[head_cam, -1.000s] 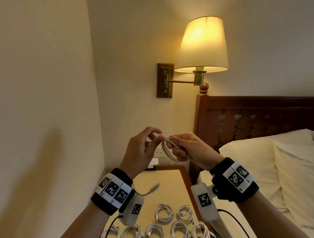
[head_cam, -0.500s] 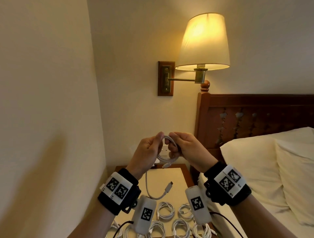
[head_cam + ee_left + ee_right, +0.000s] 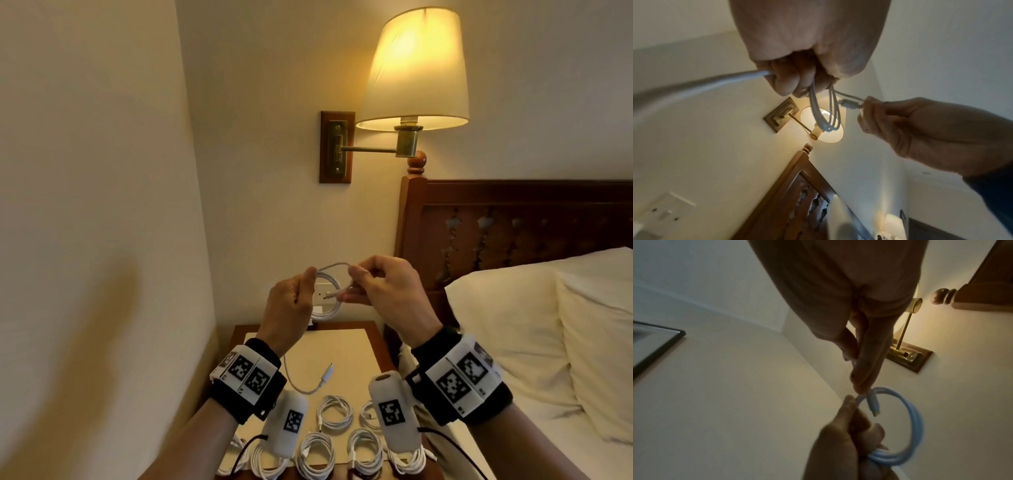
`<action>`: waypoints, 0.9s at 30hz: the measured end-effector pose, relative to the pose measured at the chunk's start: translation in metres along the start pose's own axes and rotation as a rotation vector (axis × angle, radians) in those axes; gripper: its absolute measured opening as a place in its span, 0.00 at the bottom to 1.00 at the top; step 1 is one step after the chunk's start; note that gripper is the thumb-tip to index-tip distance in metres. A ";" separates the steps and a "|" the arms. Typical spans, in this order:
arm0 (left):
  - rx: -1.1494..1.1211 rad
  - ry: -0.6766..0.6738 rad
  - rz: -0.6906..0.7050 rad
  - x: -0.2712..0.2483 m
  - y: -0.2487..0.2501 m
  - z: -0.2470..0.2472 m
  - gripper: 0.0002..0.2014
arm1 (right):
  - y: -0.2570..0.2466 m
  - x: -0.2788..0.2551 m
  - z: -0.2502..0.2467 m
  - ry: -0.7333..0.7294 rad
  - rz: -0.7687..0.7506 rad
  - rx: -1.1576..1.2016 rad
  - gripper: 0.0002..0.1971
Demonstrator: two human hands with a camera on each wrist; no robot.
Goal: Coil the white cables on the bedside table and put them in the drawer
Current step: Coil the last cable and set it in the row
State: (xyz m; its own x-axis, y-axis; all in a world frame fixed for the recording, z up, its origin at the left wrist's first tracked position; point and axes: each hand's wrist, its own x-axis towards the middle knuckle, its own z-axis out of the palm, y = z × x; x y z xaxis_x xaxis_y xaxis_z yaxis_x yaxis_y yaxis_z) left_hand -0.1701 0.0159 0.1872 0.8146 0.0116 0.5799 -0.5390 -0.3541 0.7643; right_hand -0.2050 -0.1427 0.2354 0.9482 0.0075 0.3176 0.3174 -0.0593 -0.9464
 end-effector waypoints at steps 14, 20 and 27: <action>-0.381 -0.131 -0.252 -0.010 0.020 -0.007 0.24 | 0.054 -0.006 0.015 0.208 -0.437 -0.526 0.09; -0.439 -0.115 -0.313 -0.011 0.018 -0.007 0.24 | 0.047 -0.004 0.014 -0.097 -0.205 0.061 0.12; -0.478 -0.083 -0.409 -0.010 0.011 -0.010 0.23 | 0.039 -0.006 -0.005 -0.391 -0.146 -0.156 0.29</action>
State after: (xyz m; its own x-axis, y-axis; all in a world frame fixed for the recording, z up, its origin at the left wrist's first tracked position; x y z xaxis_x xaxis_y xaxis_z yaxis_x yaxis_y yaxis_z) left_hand -0.1862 0.0209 0.1927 0.9784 -0.0218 0.2055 -0.2015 0.1205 0.9720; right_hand -0.1984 -0.1497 0.1964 0.8362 0.4018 0.3732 0.4714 -0.1788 -0.8636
